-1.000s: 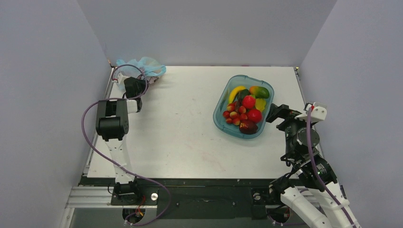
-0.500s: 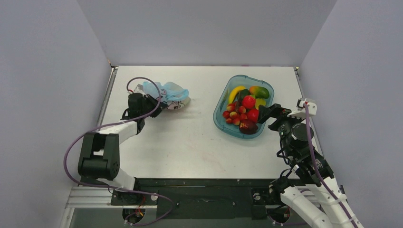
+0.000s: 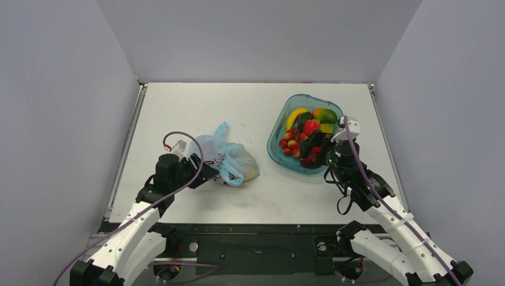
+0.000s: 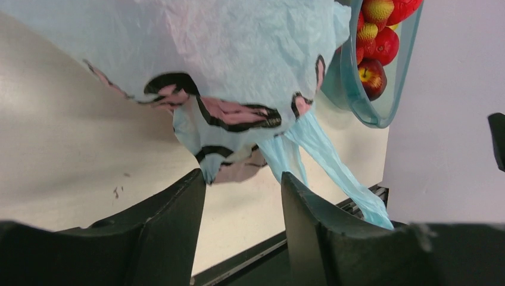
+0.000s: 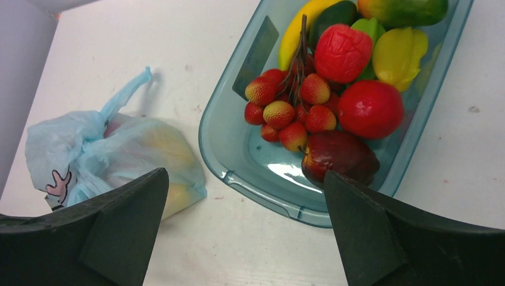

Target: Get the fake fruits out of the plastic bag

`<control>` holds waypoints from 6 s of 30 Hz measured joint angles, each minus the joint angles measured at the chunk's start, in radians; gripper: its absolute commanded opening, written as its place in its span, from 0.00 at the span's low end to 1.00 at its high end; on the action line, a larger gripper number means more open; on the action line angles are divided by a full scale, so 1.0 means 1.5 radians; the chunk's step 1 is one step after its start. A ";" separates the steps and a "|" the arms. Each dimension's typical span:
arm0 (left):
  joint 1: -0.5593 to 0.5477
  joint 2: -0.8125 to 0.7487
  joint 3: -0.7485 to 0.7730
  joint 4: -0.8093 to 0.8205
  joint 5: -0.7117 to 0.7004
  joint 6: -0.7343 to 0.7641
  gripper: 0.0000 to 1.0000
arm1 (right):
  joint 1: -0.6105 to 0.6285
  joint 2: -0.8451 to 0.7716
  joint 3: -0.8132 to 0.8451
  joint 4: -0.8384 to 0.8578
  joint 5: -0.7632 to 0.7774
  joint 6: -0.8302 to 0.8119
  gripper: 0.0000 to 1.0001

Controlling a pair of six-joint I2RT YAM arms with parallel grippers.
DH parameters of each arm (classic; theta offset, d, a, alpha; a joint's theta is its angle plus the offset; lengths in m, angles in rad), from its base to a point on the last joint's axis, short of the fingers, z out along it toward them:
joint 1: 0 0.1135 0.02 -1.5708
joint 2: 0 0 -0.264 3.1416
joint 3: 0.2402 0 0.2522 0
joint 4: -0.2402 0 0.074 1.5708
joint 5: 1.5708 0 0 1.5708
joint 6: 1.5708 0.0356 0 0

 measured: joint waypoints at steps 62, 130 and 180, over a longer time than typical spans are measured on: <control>-0.131 0.349 0.394 -0.184 -0.138 0.510 0.00 | 0.292 0.532 0.003 0.510 -0.071 0.281 0.59; -0.152 0.183 0.258 0.034 -0.078 0.540 0.54 | 0.291 0.416 -0.111 0.500 -0.077 0.115 0.00; -0.178 0.128 0.242 0.002 -0.181 0.608 0.41 | 0.291 0.318 -0.179 0.477 -0.007 0.110 0.00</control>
